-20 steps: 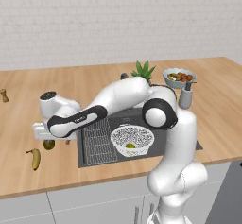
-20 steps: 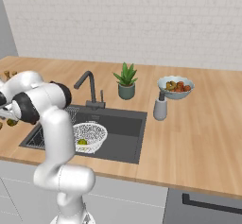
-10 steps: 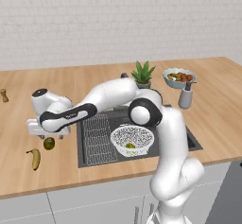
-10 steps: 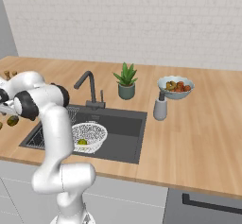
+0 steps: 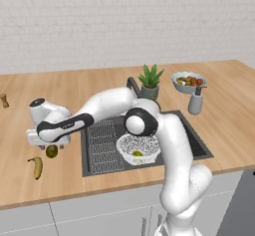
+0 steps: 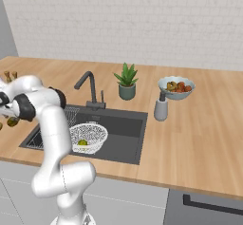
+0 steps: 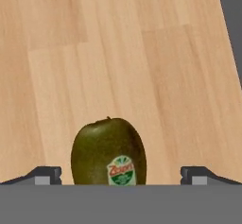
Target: Put the colander in the sink, put the banana, pear, kiwi in the colander, and turn on the sink faucet and pour water over the colander.
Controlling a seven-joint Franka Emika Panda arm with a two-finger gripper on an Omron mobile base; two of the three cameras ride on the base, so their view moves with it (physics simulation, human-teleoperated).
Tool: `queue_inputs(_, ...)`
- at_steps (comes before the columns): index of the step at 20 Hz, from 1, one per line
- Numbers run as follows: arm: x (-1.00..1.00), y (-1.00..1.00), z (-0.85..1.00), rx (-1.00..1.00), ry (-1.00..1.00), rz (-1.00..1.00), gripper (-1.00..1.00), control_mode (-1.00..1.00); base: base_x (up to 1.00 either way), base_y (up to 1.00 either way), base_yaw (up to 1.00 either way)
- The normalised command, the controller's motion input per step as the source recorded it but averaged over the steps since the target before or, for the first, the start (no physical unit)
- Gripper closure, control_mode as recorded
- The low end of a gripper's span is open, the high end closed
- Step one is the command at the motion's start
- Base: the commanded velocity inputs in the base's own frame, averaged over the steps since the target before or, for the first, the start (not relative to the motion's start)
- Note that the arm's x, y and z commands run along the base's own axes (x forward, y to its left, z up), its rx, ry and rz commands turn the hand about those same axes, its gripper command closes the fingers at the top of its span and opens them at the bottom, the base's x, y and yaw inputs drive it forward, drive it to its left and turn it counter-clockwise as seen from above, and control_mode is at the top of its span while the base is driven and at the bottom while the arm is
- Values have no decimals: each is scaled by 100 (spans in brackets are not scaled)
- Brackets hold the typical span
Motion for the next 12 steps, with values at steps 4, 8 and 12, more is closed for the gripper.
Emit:
queue_inputs(4, 11, 0, -32, 0, 2, 0, -100, -100, 0, 0, 0)
queue_inputs(8, 4, 0, -30, 0, 3, 0, -100, -100, 0, 0, 0)
queue_inputs(12, 0, 0, -27, 0, 4, 0, 100, -100, 0, 0, 0)
